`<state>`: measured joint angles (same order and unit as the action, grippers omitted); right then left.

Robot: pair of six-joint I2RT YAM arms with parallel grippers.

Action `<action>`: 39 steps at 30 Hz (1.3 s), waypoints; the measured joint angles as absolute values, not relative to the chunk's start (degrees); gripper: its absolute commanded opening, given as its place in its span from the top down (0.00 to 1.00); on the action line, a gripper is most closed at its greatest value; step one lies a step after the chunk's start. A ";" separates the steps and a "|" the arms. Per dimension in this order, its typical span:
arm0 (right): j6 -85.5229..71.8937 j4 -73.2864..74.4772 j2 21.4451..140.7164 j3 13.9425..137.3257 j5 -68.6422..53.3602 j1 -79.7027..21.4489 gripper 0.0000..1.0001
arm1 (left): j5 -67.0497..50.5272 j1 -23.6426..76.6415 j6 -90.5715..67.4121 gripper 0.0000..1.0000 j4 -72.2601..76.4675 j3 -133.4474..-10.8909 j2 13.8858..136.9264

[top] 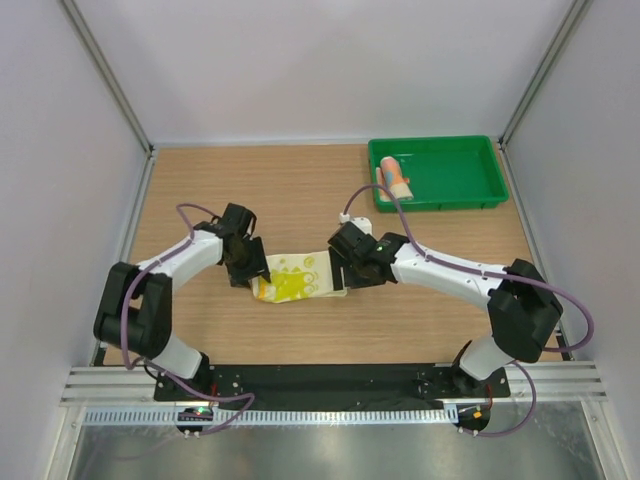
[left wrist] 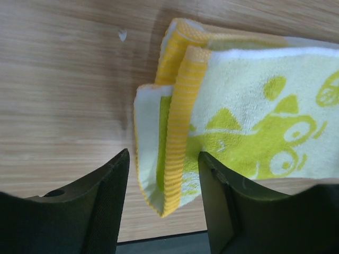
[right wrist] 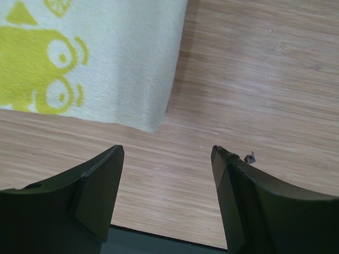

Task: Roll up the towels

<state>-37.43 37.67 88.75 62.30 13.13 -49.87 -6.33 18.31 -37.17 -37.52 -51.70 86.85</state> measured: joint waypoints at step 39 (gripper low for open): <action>-33.08 34.30 91.55 59.33 13.34 -49.87 0.28 | -8.64 21.78 -27.53 1.00 -36.64 -67.11 92.99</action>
<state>-33.08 34.30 91.55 59.33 13.34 -49.87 -8.64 21.78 -27.53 -36.64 -67.11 92.99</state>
